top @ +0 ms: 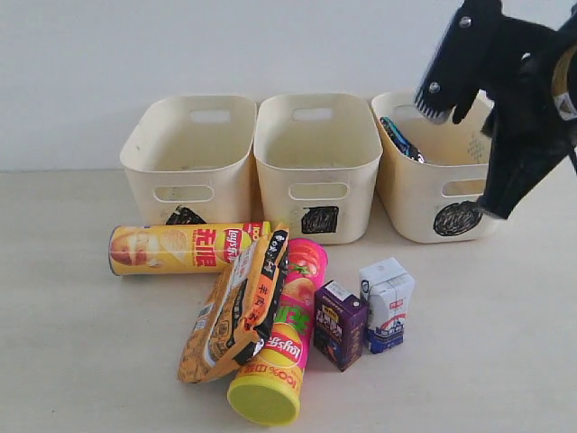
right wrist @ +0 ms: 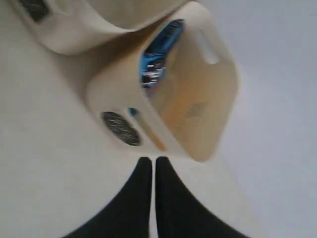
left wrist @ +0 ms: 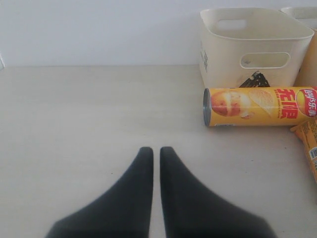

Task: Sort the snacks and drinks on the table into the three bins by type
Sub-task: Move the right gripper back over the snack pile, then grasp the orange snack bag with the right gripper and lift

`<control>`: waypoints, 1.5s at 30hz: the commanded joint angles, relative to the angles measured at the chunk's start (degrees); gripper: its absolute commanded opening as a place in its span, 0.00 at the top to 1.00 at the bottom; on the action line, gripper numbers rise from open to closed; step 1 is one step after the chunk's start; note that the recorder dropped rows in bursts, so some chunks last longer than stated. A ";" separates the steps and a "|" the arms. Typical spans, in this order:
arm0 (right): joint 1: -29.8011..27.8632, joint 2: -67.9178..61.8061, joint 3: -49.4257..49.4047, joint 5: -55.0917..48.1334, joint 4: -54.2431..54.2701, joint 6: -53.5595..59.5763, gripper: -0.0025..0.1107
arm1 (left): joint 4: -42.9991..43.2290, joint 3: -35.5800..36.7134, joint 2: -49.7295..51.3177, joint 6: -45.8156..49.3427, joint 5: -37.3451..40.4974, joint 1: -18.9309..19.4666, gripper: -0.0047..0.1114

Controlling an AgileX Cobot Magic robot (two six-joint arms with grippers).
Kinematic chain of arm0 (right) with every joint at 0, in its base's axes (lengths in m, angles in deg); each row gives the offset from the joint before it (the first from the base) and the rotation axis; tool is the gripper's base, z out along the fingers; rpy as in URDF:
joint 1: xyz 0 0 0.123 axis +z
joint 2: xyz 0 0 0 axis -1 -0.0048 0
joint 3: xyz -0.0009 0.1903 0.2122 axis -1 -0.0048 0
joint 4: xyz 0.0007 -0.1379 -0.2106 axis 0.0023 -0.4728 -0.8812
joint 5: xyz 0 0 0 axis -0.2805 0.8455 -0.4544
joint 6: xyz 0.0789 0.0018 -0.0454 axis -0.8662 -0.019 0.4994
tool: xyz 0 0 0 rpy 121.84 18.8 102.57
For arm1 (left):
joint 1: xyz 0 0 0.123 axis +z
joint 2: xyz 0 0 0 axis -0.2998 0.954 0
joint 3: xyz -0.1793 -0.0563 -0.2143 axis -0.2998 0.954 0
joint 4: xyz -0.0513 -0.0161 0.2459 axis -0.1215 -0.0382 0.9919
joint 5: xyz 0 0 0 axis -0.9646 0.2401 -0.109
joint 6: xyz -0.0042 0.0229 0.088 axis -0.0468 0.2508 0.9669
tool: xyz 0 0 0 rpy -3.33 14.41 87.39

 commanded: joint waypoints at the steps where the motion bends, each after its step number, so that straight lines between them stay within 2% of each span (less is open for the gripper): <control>1: 2.90 0.51 0.00 1.07 24.11 19.60 0.98 | -0.40 -0.24 -0.17 -0.49 -0.80 0.00 0.92; 8: 18.40 -1.29 0.00 4.89 25.63 20.65 0.98 | -0.40 -0.24 -0.17 -0.49 -0.80 0.00 0.92; 11: 24.54 -4.48 0.00 11.55 25.97 15.92 0.98 | -0.40 -0.24 -0.17 -0.49 -0.80 0.00 0.92; 14: 27.27 -8.54 0.00 21.18 26.05 9.09 0.98 | -0.40 -0.24 -0.17 -0.49 -0.80 0.00 0.92; 20: 29.00 -17.22 0.00 35.62 25.89 11.09 0.98 | -0.40 -0.24 -0.17 -0.49 -0.80 0.00 0.92; 23: 29.00 -19.15 0.00 32.60 24.77 18.90 0.89 | -0.40 -0.24 -0.17 -0.49 -0.80 0.00 0.92; 29: 29.00 -19.48 0.12 26.50 22.84 29.83 0.48 | -0.40 -0.24 -0.17 -0.49 -0.80 0.00 0.92; 31: 29.00 -19.57 0.12 23.61 19.52 32.71 0.40 | -0.40 -0.24 -0.17 -0.49 -0.80 0.00 0.92; 34: 30.32 -20.68 0.22 16.72 11.67 32.26 0.41 | -0.40 -0.24 -0.17 -0.49 -0.80 0.00 0.92; 38: 32.95 -23.40 2.15 10.79 -1.13 15.06 0.41 | -0.40 -0.24 -0.17 -0.49 -0.80 0.00 0.92; 39: 34.58 -24.66 3.39 9.84 -9.29 7.91 0.41 | -0.40 -0.24 -0.17 -0.49 -0.80 0.00 0.92; 40: 35.26 -25.14 3.88 9.84 -11.77 5.77 0.41 | -0.40 -0.24 -0.17 -0.49 -0.80 0.00 0.92; 45: 38.62 -28.92 6.56 5.63 -14.76 3.82 0.41 | -0.40 -0.24 -0.17 -0.49 -0.80 0.00 0.92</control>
